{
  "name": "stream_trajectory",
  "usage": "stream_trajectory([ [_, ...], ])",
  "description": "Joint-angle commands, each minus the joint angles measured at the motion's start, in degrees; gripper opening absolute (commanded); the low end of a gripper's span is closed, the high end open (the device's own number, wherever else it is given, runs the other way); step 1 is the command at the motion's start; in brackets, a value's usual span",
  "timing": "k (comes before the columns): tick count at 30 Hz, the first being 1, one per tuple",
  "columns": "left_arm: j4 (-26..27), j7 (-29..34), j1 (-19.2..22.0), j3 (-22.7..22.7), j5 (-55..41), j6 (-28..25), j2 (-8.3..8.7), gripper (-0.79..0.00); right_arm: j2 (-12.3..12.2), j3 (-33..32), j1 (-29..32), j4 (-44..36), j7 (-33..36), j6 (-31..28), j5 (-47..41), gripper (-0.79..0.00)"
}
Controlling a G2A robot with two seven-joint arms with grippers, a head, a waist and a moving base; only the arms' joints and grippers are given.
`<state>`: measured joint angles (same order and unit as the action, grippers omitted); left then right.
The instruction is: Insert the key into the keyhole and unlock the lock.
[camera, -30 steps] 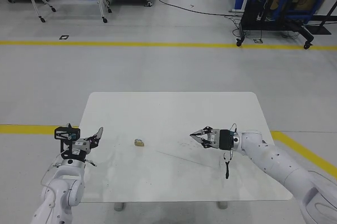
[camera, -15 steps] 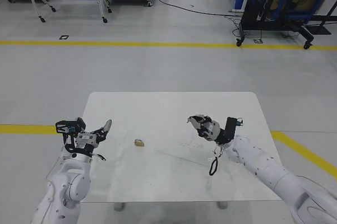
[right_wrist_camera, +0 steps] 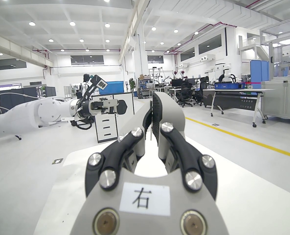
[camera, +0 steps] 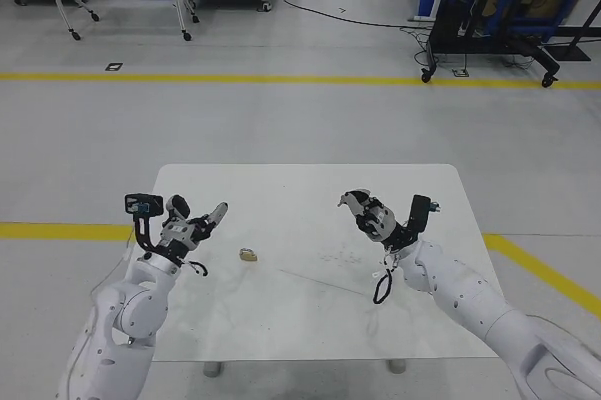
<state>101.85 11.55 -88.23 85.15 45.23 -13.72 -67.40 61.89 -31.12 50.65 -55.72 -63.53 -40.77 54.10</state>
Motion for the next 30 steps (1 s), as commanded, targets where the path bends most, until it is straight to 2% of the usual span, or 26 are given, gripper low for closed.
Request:
stream_trajectory([
  [1,-2.11,1.45,0.69,-0.65,-9.22,-3.15,-0.20,0.000,0.07,-0.46,0.56,-0.14,0.75,0.25,-1.53,-0.785],
  [5,-8.71,11.36,5.52,-2.36,-34.63,-8.51,-0.72,0.000,0.92,-2.14,1.83,0.40,8.77,-8.75,-15.53,-0.785],
  [9,-15.54,25.48,11.52,-3.95,-55.66,-9.27,-0.91,0.000,2.90,-1.50,1.66,3.11,16.89,-16.88,-28.30,-0.785],
  [15,-26.36,47.31,21.26,-9.35,-77.99,-6.17,-1.79,0.000,5.46,1.23,0.89,3.09,30.83,-17.23,-48.00,-0.785],
  [17,-30.10,52.55,24.16,-11.95,-82.07,-5.54,-2.36,0.000,6.03,1.66,0.76,3.16,35.82,-17.23,-53.71,-0.785],
  [22,-36.39,52.57,29.25,-18.95,-80.95,-9.03,-4.20,-0.012,7.24,1.59,1.18,1.22,47.83,-17.23,-65.87,-0.785],
  [24,-38.38,51.11,30.66,-20.79,-79.46,-11.39,-4.80,-0.403,7.71,0.94,1.45,0.64,51.73,-17.23,-69.21,-0.785],
  [30,-41.40,43.38,32.86,-23.82,-71.16,-18.27,-5.80,-0.428,9.12,-1.96,2.02,2.36,62.22,-17.23,-76.00,-0.785],
])
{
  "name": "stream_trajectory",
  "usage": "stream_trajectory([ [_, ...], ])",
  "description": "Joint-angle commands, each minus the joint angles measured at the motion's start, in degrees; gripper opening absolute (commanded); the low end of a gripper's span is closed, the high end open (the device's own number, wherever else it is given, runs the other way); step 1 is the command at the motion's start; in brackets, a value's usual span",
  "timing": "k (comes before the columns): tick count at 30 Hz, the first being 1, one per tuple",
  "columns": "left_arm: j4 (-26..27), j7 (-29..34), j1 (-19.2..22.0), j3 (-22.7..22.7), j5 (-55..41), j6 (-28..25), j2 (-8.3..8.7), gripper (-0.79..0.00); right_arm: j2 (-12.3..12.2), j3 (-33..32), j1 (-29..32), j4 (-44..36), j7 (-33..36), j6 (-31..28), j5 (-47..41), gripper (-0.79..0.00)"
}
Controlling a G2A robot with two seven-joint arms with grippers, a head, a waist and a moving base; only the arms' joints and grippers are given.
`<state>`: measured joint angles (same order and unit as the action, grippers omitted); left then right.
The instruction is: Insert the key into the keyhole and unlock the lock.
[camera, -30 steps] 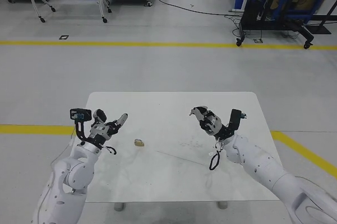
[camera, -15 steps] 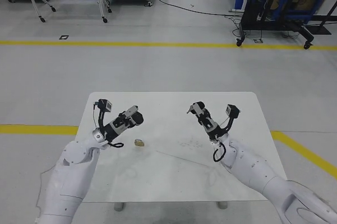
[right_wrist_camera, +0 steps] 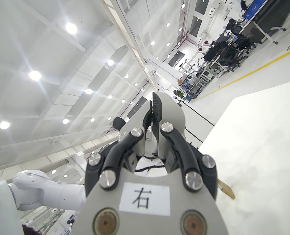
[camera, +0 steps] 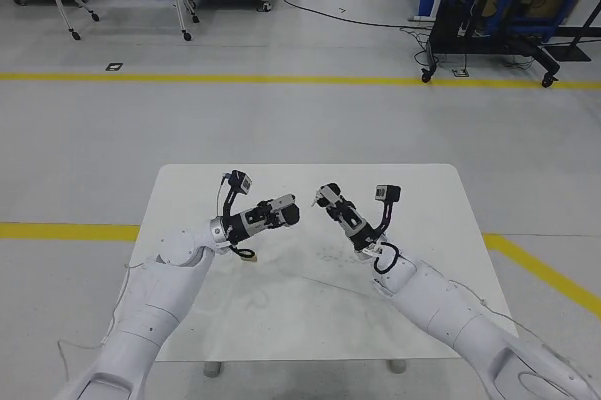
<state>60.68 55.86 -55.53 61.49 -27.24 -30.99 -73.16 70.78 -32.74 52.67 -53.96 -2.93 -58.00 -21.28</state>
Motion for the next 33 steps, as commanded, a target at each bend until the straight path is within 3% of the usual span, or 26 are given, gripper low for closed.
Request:
stream_trajectory([
  [1,-0.48,-2.27,0.30,-0.28,3.08,-1.96,-0.06,-0.449,0.56,-0.69,0.01,1.30,2.89,0.00,-1.28,-0.785],
  [4,-0.19,-6.57,0.27,-0.94,8.96,-3.32,-0.12,-0.514,1.78,-1.13,-0.02,3.58,6.28,0.00,-3.14,-0.785],
  [11,1.45,-13.24,-0.70,-1.90,17.08,-3.00,-0.20,-0.508,4.46,-2.50,-0.65,7.67,13.11,0.00,-7.34,-0.785],
  [22,3.19,-15.18,-1.51,-2.74,21.83,-2.33,-0.15,-0.502,7.26,-6.40,-0.67,12.06,17.66,0.00,-7.35,-0.785],
  [33,3.34,-17.63,-1.82,-3.02,23.59,-0.56,-0.24,-0.619,9.24,-9.92,-0.39,14.04,20.83,0.00,-5.68,-0.785],
])
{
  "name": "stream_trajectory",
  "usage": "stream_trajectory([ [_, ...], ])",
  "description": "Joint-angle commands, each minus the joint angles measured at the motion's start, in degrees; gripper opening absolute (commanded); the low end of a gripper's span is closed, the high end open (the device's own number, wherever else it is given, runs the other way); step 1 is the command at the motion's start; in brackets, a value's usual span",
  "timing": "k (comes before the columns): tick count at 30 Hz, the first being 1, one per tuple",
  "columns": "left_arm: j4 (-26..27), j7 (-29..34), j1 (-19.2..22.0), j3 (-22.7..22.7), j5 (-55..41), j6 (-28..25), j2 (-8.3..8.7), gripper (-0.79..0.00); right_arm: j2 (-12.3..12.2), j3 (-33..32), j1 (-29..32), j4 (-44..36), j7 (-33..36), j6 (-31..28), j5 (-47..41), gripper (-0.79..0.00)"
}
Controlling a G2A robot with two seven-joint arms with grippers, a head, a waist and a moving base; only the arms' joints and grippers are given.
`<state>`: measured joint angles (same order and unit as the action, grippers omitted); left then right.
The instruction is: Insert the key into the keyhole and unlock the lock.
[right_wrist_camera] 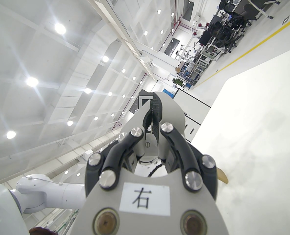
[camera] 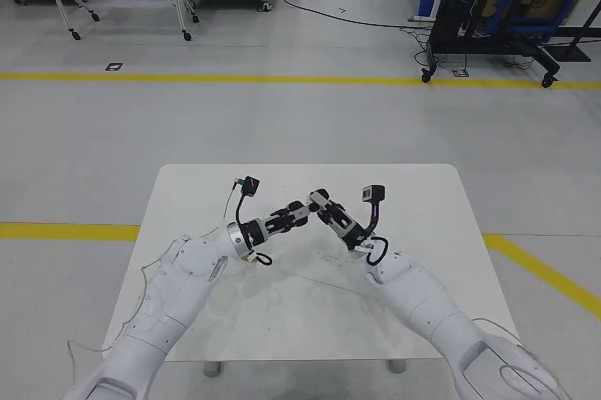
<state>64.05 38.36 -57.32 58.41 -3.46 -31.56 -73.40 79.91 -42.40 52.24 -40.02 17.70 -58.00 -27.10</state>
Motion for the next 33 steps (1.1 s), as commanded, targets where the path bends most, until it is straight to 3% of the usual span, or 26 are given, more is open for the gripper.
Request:
stream_trajectory([
  [1,-0.06,-0.16,-0.01,0.15,-0.40,0.08,0.00,-0.631,0.26,-0.59,0.10,0.22,0.40,0.00,0.29,-0.785],
  [9,-0.34,-0.73,0.00,0.34,-0.51,0.36,-0.02,-0.662,1.27,-3.02,0.53,1.00,2.32,0.00,1.18,-0.785],
  [15,-0.69,-1.39,0.00,0.37,-0.19,0.49,-0.07,-0.785,2.02,-4.32,0.72,1.67,3.67,0.00,1.93,-0.785],
  [33,-1.21,-2.50,-0.07,0.53,0.53,0.41,-0.16,-0.785,3.72,-8.05,0.97,3.20,5.88,0.00,3.75,-0.785],
])
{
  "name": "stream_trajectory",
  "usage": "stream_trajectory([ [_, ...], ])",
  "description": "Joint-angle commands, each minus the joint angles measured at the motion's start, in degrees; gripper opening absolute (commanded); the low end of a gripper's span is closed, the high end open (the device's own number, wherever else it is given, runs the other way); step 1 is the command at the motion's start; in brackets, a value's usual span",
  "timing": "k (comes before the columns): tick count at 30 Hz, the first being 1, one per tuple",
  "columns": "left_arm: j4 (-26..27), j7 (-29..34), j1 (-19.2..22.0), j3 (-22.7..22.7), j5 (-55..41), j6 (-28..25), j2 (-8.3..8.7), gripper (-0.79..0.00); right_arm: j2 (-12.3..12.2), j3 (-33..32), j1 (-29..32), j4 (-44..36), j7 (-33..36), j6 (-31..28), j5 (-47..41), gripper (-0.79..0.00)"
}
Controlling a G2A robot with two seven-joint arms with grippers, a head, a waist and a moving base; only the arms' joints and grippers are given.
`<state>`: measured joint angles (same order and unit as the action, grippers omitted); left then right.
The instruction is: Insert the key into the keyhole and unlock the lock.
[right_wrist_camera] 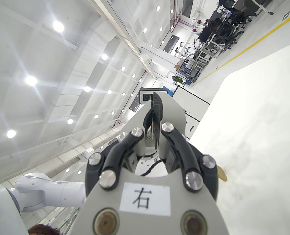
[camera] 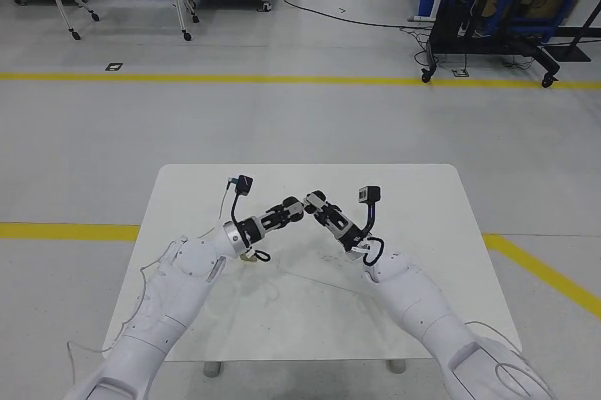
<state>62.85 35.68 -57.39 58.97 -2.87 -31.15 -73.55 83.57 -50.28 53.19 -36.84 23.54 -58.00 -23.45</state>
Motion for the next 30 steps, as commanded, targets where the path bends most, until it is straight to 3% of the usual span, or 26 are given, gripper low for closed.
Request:
stream_trajectory([
  [1,-0.03,0.45,0.02,-0.06,-0.19,0.02,-0.01,-0.785,0.13,-0.38,0.03,0.11,0.05,0.00,0.23,-0.785],
  [23,0.14,-1.25,0.01,-0.14,1.32,0.70,-0.17,-0.785,1.48,-3.94,0.23,1.21,1.76,0.00,2.30,-0.785],
  [24,0.04,-1.51,0.02,-0.10,1.29,0.88,-0.18,-0.785,1.54,-4.05,0.21,1.31,2.06,0.00,2.21,-0.773],
  [29,0.09,-2.70,0.20,-0.10,2.03,2.20,-0.29,-0.785,1.82,-4.60,-0.02,1.99,3.17,0.00,1.70,-0.474],
  [30,0.21,-2.80,0.12,-0.19,2.20,2.24,-0.31,-0.785,1.87,-4.73,-0.06,2.10,3.36,0.00,1.63,-0.443],
])
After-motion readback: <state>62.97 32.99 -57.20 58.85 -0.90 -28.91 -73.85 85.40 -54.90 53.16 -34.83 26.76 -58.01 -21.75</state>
